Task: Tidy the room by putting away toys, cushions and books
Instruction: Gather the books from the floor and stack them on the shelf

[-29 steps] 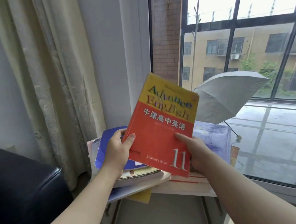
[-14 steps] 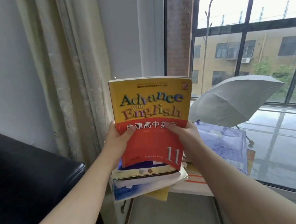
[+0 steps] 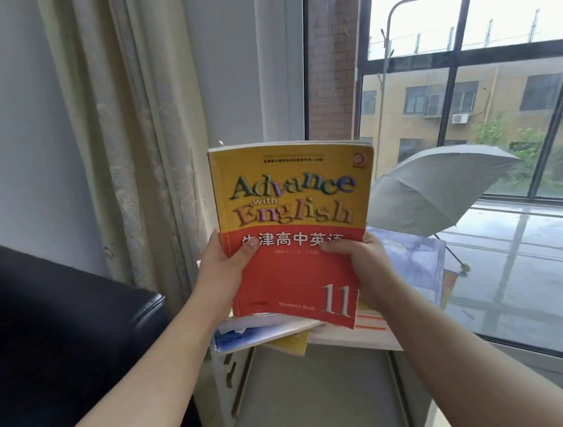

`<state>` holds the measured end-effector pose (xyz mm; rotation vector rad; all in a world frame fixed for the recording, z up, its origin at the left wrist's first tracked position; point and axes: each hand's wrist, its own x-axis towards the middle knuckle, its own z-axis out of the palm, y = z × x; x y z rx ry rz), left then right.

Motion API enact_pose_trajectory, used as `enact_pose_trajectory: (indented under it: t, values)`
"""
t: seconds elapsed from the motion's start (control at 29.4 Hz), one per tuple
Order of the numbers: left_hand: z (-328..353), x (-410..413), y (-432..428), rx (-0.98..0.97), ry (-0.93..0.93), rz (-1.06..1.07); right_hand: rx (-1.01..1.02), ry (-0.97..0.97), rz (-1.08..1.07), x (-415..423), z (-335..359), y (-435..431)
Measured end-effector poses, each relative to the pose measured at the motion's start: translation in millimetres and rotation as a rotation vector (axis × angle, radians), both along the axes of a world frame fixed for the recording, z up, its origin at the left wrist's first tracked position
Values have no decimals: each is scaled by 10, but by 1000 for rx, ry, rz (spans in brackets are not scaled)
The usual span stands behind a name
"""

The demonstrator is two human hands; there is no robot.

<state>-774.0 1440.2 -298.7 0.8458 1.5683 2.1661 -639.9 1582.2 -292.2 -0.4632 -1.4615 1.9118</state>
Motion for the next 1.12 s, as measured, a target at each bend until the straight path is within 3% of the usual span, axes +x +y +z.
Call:
enact_pose_trajectory:
  t: [0.27, 0.58, 0.85, 1.12]
  values:
    - [-105, 385, -116, -150, 25, -145, -15, -59, 19, 538, -199, -54]
    - [-918, 737, -302, -413, 68, -294, -139, -232, -28, 1056, -1007, -223]
    - [-1219, 590, -227, -403, 11, -118, -166, -244, 13, 864, -1353, -309]
    - [-1100, 183, -41, -604, 208, -40, -175, -217, 30, 527, -1380, -131]
